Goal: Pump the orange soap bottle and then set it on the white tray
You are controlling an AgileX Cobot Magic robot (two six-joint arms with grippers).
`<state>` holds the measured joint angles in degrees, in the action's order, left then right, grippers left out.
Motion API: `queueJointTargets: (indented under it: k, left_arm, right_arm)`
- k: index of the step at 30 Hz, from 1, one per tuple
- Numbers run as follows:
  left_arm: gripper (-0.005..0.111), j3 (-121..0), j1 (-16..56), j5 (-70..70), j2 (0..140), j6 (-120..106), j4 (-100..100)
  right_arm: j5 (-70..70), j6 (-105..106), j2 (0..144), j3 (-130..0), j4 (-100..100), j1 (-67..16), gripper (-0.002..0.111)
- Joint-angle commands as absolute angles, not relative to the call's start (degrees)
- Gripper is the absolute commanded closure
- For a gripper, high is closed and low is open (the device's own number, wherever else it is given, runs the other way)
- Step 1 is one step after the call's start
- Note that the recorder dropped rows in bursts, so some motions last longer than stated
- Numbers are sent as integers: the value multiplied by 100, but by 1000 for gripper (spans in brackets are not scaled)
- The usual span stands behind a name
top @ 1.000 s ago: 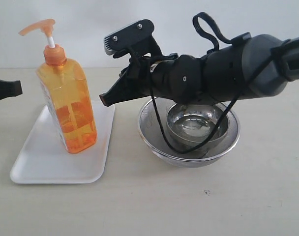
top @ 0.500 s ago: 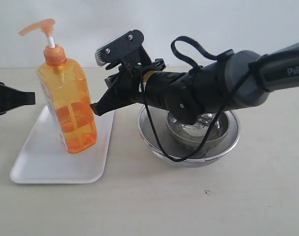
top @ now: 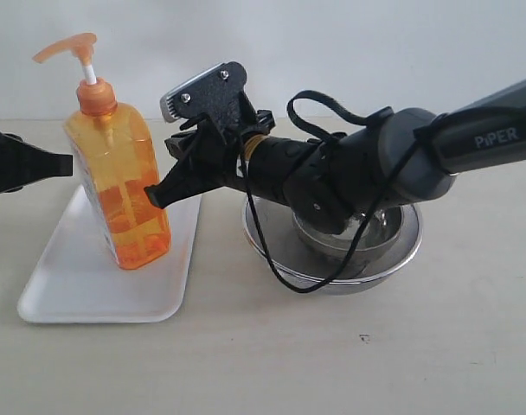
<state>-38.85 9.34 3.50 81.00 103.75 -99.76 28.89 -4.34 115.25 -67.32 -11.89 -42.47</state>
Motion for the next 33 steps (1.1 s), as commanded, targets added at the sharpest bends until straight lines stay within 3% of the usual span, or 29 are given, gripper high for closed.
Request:
queueJointTargets:
  k: [1,33]
  left_arm:
    - [102,-3923,920,365,8266,10453,-9995]
    - [102,-4471,920,130,8882,10701,-9995]
  right_arm:
    - [2997,-557,11658,-6757,-1286,-4225,108]
    - [2673,-1284,11658,-6757,-1881,-4527,108]
